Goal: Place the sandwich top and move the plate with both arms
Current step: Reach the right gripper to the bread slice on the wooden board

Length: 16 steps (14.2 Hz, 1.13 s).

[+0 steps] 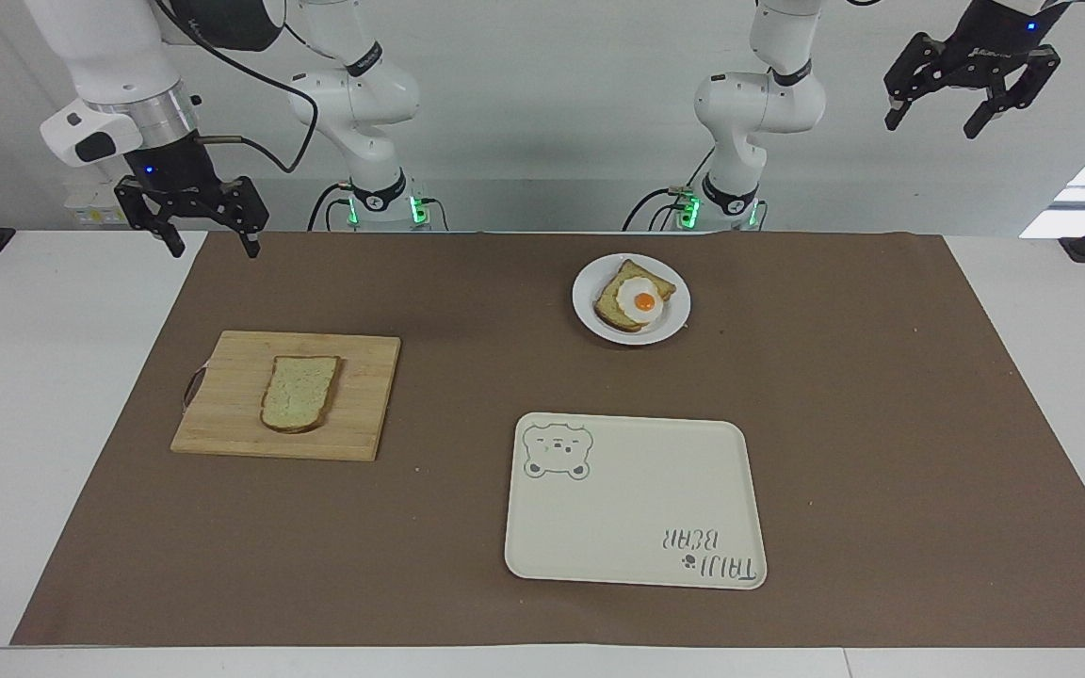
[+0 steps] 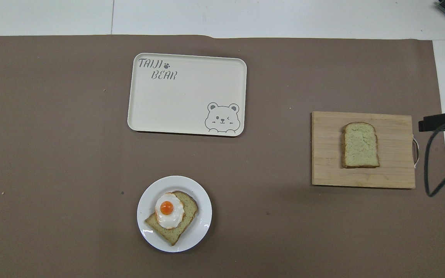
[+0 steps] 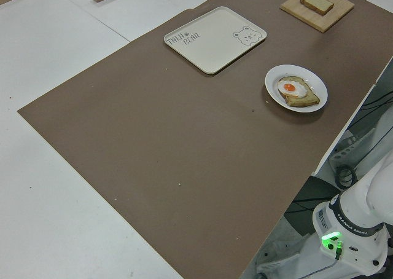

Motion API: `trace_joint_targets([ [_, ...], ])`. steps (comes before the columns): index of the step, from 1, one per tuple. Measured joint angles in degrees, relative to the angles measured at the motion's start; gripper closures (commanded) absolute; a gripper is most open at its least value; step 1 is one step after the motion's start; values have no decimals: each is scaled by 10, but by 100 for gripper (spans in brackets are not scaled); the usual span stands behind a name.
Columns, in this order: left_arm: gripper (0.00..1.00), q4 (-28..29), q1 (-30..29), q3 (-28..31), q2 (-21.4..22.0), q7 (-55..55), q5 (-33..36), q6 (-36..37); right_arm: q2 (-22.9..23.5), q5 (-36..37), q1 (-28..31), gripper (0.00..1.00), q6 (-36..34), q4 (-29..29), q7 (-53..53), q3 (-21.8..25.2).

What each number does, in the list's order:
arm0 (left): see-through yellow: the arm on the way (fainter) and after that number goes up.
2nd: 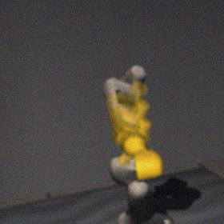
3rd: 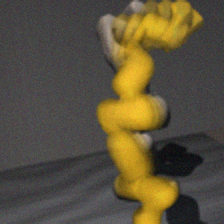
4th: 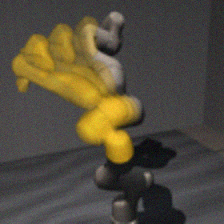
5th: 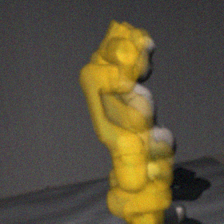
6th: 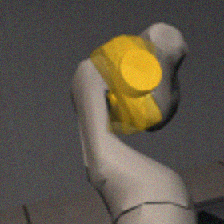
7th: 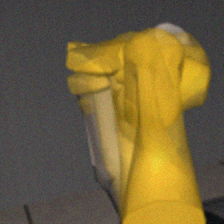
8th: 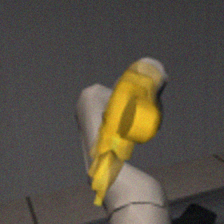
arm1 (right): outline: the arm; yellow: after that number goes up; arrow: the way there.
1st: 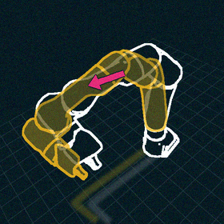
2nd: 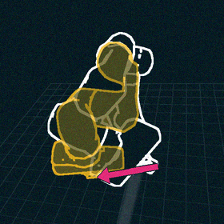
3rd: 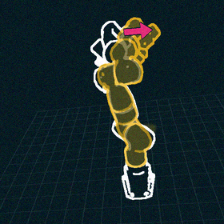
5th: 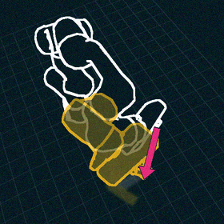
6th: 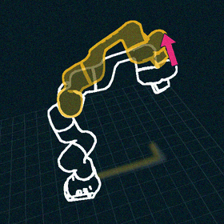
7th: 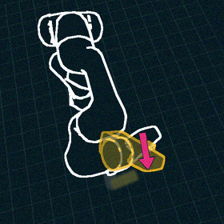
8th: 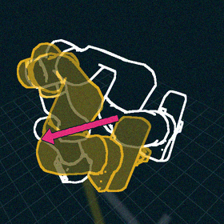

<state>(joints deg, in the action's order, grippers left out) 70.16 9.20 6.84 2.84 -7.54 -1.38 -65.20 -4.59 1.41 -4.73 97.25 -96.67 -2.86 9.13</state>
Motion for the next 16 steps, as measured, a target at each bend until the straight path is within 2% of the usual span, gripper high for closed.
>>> trace_joint_targets([
  [2, 0, 0, 0, 0, 0, 0, 0, 0, 3, -7, 5, 0, 20, -21, 0, 0],
  [5, 0, 0, 0, 0, 0, 0, 0, 0, 17, -35, 6, 0, 103, -78, -3, 0],
  [11, 0, 0, 0, 0, 0, 0, 0, 0, 99, -79, 33, 0, 194, -120, -129, 2],
  [16, 0, 0, 0, 0, 0, 0, 0, 0, 114, -125, 69, 0, 271, -198, -184, 3],
])
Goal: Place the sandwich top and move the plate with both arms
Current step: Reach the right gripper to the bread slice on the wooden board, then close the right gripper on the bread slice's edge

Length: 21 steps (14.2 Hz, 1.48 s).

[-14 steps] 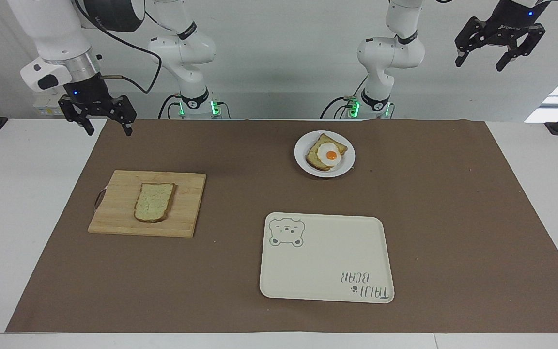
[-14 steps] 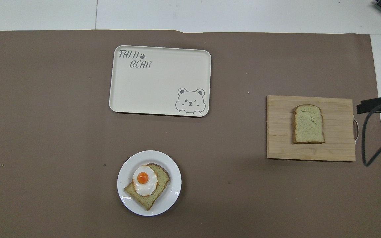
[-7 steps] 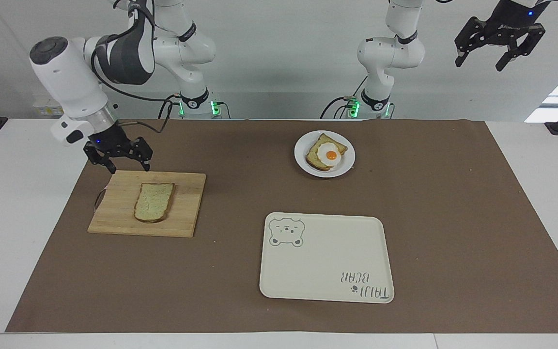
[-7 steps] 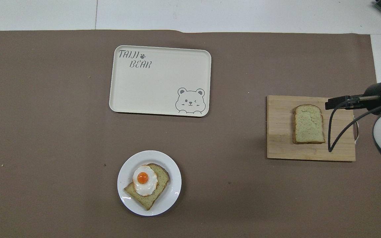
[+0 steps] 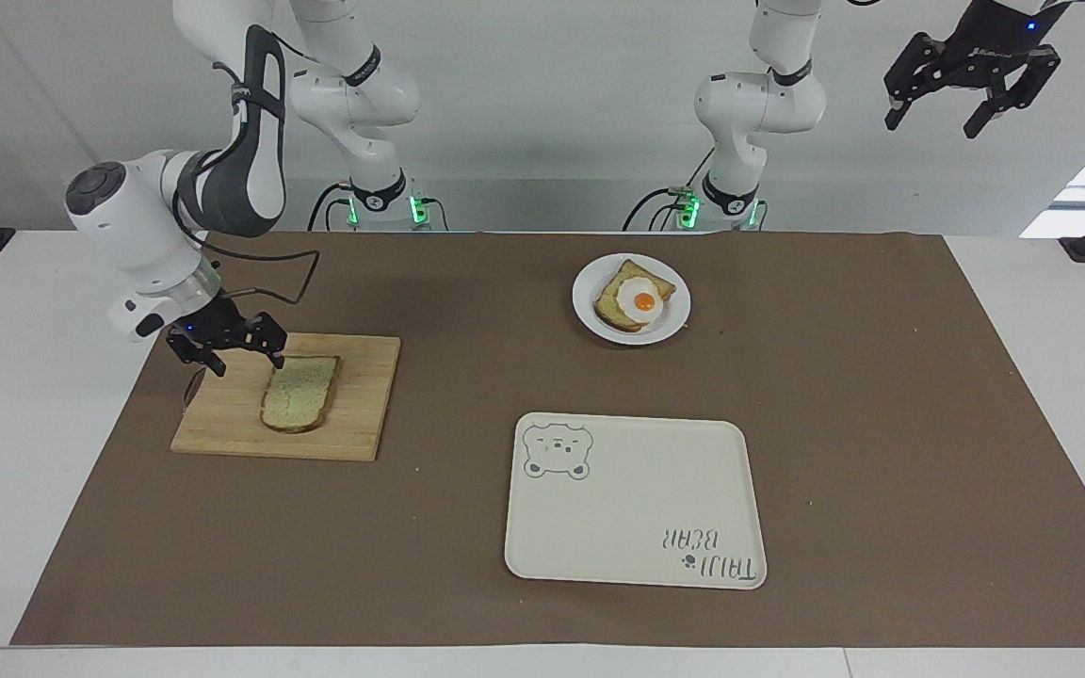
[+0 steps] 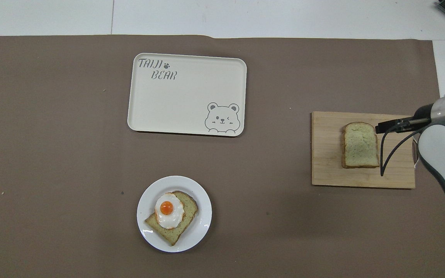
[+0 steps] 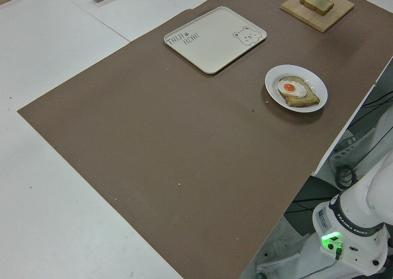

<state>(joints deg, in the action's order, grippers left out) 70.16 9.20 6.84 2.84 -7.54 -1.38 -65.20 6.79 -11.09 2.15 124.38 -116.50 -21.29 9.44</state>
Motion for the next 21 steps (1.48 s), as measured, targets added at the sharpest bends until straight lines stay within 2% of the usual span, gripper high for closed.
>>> trace_joint_targets([
  [4, 0, 0, 0, 0, 0, 0, 0, 0, 25, -24, 18, 0, 41, -34, -49, 0],
  [11, 0, 0, 0, 0, 0, 0, 0, 0, 52, -64, 19, 0, 54, -44, -56, -1],
  [14, 0, 0, 0, 0, 0, 0, 0, 0, 58, -79, 18, 42, 54, -44, -56, -2],
  [16, 0, 0, 0, 0, 0, 0, 0, 0, 58, -80, 17, 88, 54, -44, -56, -3],
  [17, 0, 0, 0, 0, 0, 0, 0, 0, 58, -80, 17, 100, 54, -44, -56, -3],
  [21, 0, 0, 0, 0, 0, 0, 0, 0, 57, -80, 17, 100, 56, -42, -43, -1],
])
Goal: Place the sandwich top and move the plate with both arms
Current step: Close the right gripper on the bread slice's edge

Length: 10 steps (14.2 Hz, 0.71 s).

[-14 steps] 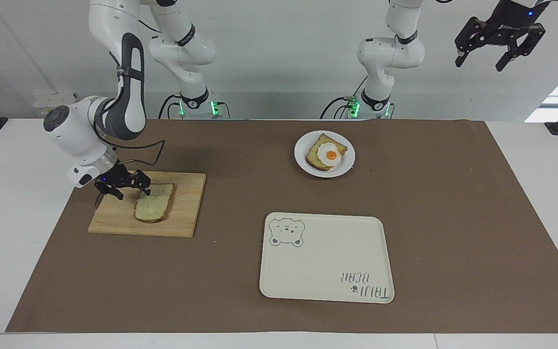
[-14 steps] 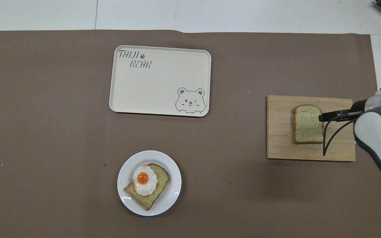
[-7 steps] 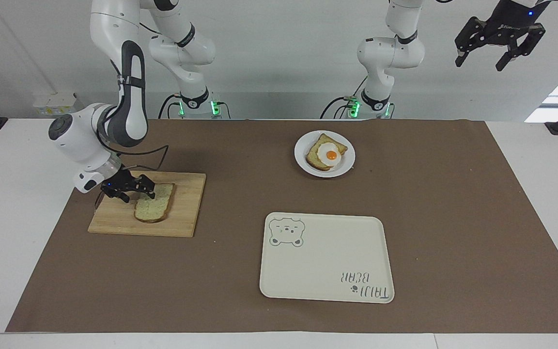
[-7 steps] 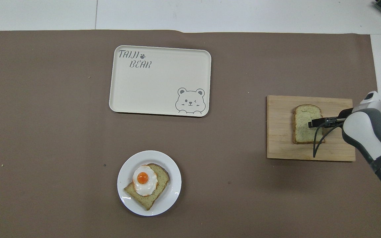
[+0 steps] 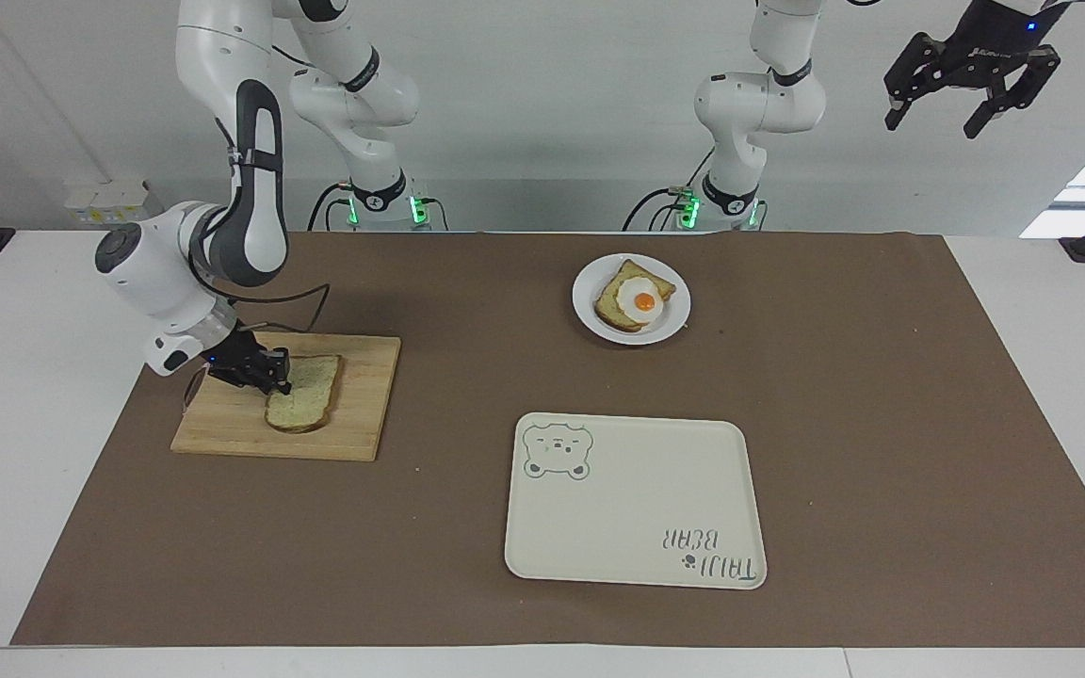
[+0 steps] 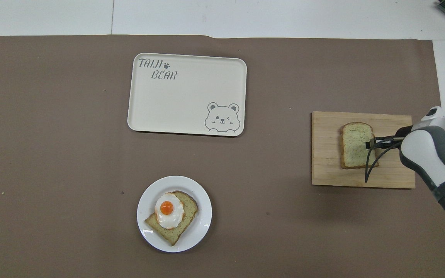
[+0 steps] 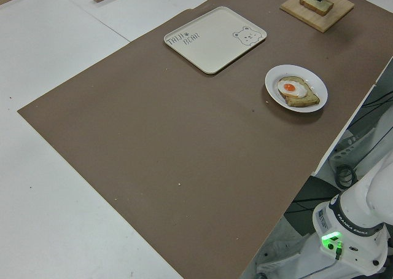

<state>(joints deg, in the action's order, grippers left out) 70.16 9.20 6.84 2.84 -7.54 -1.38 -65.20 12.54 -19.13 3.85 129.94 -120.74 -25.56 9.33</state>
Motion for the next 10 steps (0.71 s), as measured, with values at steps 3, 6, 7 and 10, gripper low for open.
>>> trace_joint_targets([
  [3, 0, 0, 0, 0, 0, 0, 0, 0, 0, 0, -2, 100, 0, 0, 5, 0],
  [6, 0, 0, 0, 0, 0, 0, 0, 0, 0, 0, -3, 100, 0, 1, 5, 0],
  [7, 0, 0, 0, 0, 0, 0, 0, 0, 0, 0, -3, 100, 0, 1, 5, 0],
  [10, 0, 0, 0, 0, 0, 0, 0, 0, 0, 0, -5, 100, -8, 4, 5, 0],
])
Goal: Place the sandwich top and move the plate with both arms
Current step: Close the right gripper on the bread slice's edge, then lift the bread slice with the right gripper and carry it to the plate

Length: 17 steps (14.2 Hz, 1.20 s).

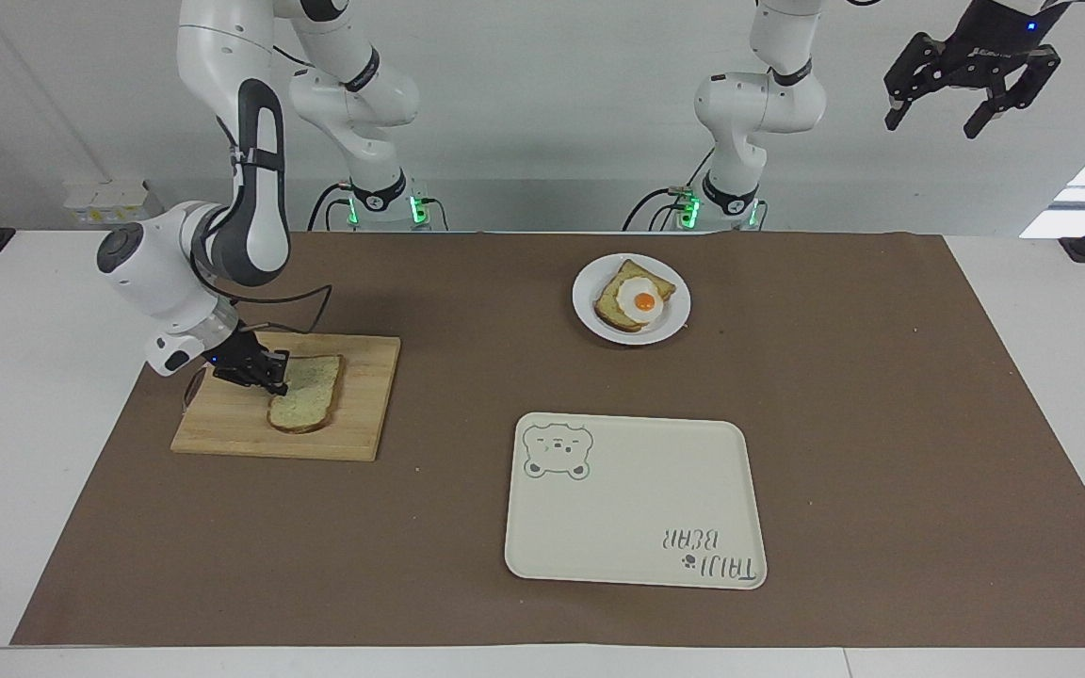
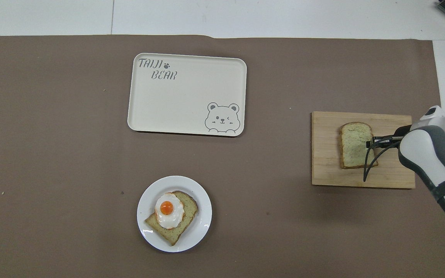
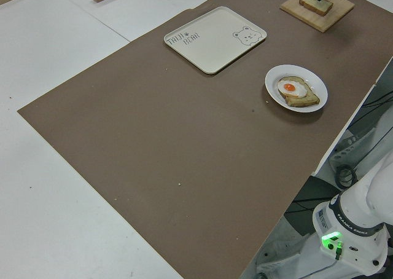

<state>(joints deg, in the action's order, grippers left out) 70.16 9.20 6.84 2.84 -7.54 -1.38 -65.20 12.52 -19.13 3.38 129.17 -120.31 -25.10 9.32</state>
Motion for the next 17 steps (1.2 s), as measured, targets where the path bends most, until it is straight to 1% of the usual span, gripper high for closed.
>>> trace_joint_targets([
  [6, 0, 0, 0, 0, 0, 0, 0, 0, -2, 0, -8, 100, -80, 50, 1, -4],
  [10, 0, 0, 0, 0, 0, 0, 0, 0, -17, 0, -8, 100, -149, 87, 1, -5],
  [13, 0, 0, 0, 0, 0, 0, 0, 0, -38, -1, -10, 100, -200, 104, 1, -7],
  [15, 0, 0, 0, 0, 0, 0, 0, 0, -49, -3, -11, 100, -215, 105, 1, -12],
  [17, 0, 0, 0, 0, 0, 0, 0, 0, -50, -21, -11, 100, -220, 105, 3, -22],
])
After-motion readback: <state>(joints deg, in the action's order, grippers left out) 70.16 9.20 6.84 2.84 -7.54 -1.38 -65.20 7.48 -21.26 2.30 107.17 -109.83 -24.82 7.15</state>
